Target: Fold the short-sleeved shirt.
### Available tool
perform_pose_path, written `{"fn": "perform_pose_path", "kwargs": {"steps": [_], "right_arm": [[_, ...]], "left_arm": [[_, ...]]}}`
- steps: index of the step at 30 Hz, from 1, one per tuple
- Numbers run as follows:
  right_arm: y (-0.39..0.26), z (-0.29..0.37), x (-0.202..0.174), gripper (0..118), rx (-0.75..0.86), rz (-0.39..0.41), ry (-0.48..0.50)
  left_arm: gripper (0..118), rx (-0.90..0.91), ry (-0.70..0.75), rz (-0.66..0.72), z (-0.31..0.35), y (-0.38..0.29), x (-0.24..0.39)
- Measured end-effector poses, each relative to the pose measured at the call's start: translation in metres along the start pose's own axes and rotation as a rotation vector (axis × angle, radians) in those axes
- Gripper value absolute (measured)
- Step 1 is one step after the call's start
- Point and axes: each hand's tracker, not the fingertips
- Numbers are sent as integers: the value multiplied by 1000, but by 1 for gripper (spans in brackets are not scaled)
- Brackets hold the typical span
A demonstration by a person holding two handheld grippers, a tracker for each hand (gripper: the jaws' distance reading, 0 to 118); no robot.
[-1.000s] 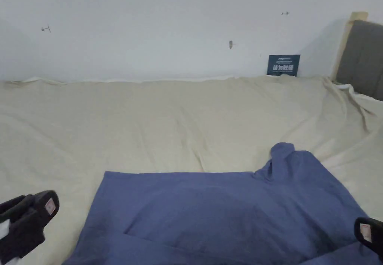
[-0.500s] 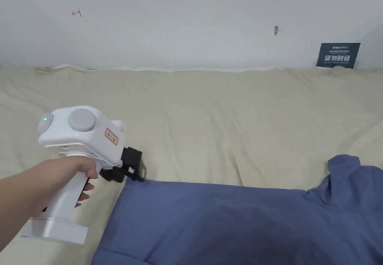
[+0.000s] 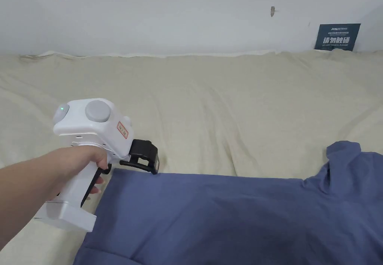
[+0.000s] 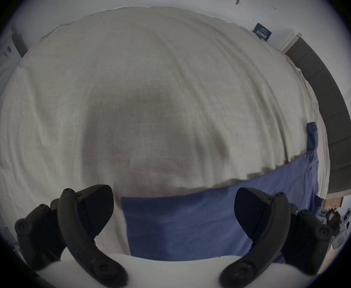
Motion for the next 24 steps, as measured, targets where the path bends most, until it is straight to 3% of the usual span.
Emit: {"fn": "perform_pose_path", "kwargs": {"steps": [4,6,8,10,12,15,20,24], "right_arm": [[-4,-5,-3,0,-25,22,-2],[-5,-7,-3,0,-35,18,2],[-7,-10,-4,0,-42,10,5],[-7,-11,-6,0,-47,8,6],[-8,-11,-8,0,-51,11,8],[-6,-10,-11,0,-41,30,7],[50,-3,0,0,145,101,28],[145,-46,40,0,64,47,-127]], "left_arm": [[113,-53,28,15,-7,-5,-6],[104,-33,61,-29,-6,-10,-2],[82,9,108,-59,-1,-11,-1],[50,50,119,-72,8,-14,1],[8,75,161,-126,15,-15,3],[6,67,115,-132,17,-18,2],[6,101,110,-143,18,-23,3],[6,144,73,-139,29,-25,2]]}}
